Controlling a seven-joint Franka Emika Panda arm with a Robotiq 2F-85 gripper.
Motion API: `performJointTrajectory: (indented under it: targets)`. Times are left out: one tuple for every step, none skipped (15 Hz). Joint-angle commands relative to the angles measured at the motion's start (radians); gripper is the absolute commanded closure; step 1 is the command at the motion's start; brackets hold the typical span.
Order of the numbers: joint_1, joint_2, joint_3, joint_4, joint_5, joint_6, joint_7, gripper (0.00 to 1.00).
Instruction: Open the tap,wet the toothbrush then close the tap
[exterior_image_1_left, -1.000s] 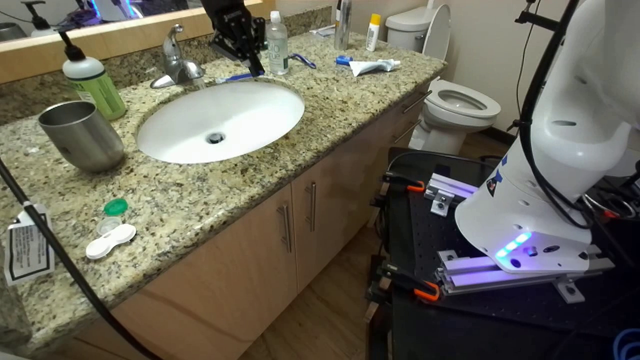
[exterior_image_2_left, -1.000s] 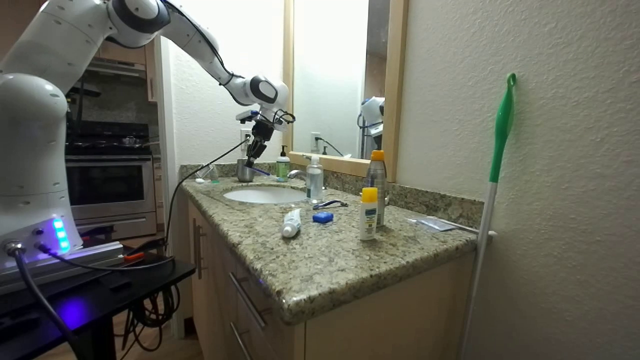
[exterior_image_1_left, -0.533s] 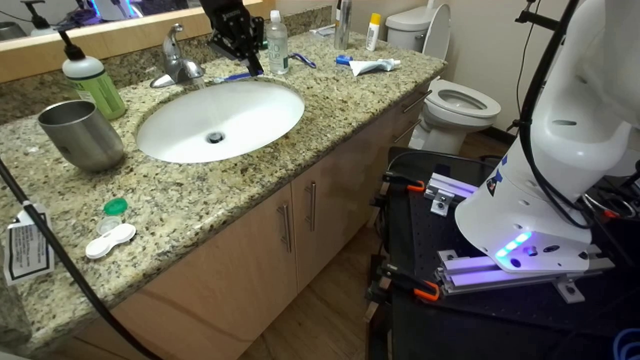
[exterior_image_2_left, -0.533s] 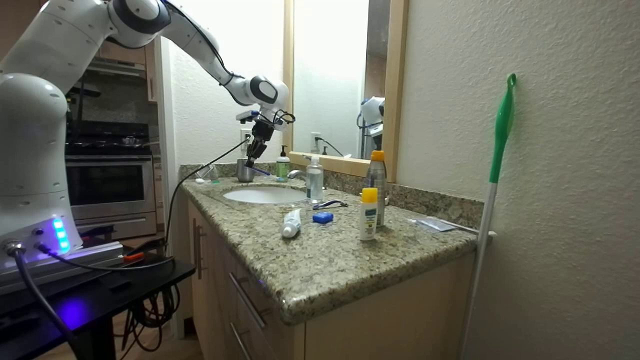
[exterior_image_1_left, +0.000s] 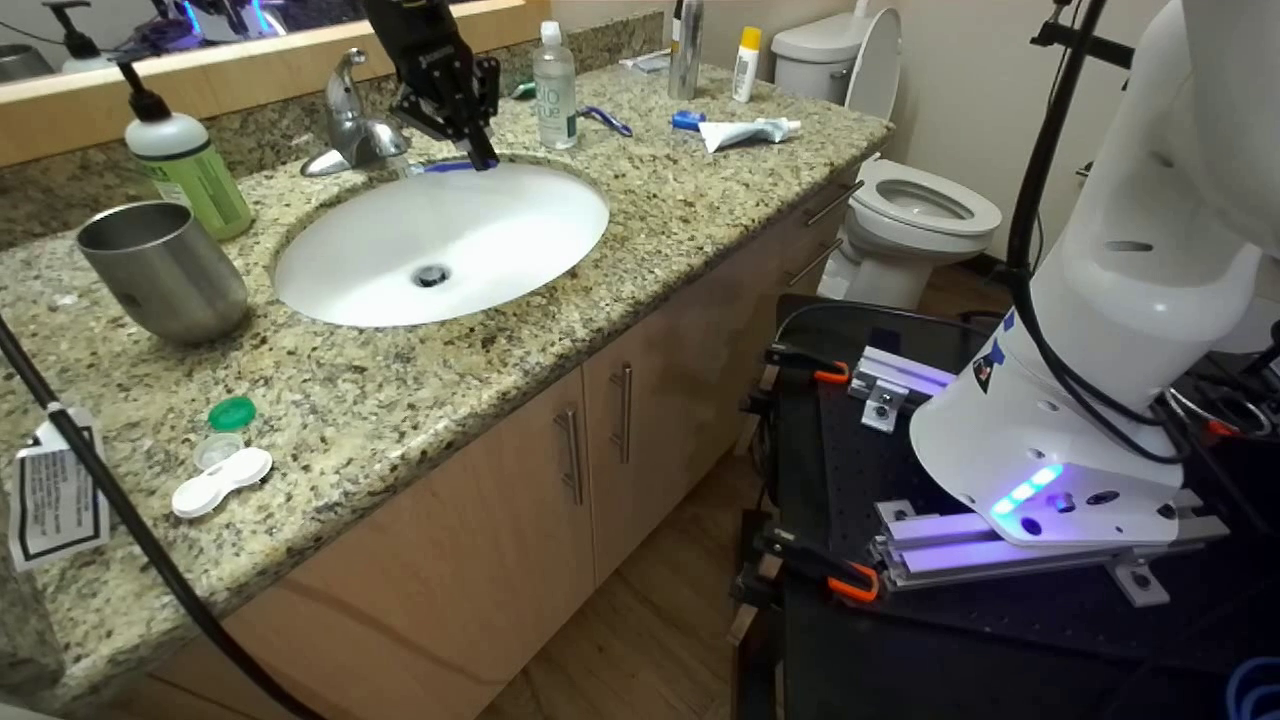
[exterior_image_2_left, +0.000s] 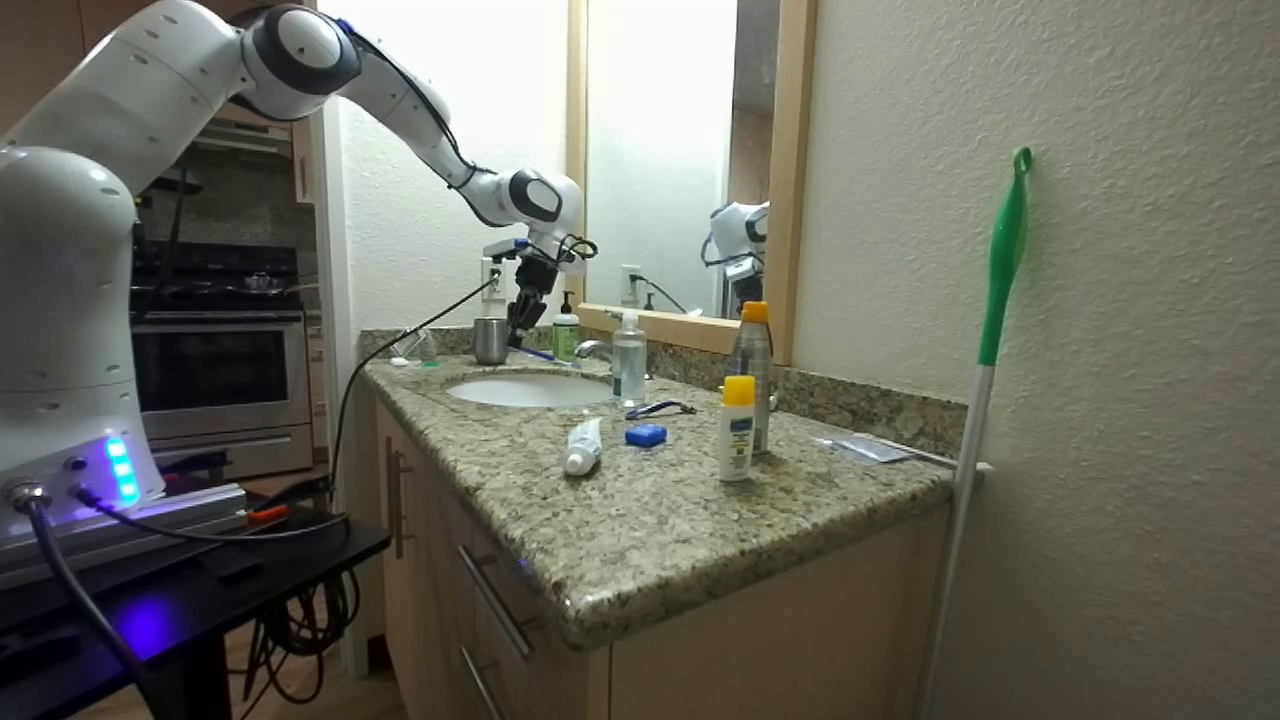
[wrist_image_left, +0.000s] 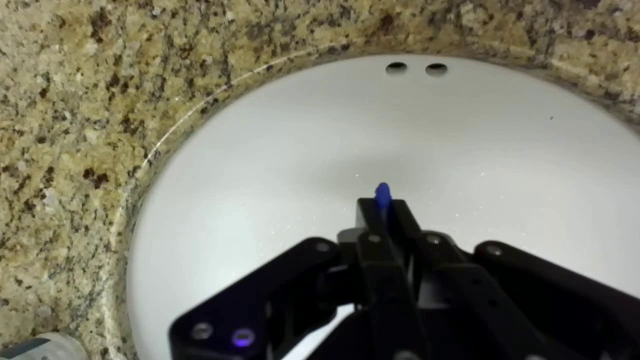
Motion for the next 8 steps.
performJointTrajectory:
  targets:
    - [-0.004, 0.064, 0.006, 0.082, -0.010, 0.026, 0.020, 0.98]
    - [-0.007, 0.031, 0.008, 0.038, -0.005, 0.008, 0.005, 0.91]
    - [-0.007, 0.042, 0.009, 0.052, -0.005, 0.014, 0.007, 0.91]
    - [-0.007, 0.050, 0.009, 0.060, -0.005, 0.016, 0.009, 0.91]
    - [-0.007, 0.053, 0.009, 0.064, -0.005, 0.017, 0.010, 0.91]
    - [-0.007, 0.054, 0.009, 0.066, -0.005, 0.017, 0.010, 0.91]
    - [-0.007, 0.054, 0.009, 0.067, -0.005, 0.017, 0.010, 0.91]
    - [-0.007, 0.054, 0.009, 0.068, -0.005, 0.017, 0.010, 0.91]
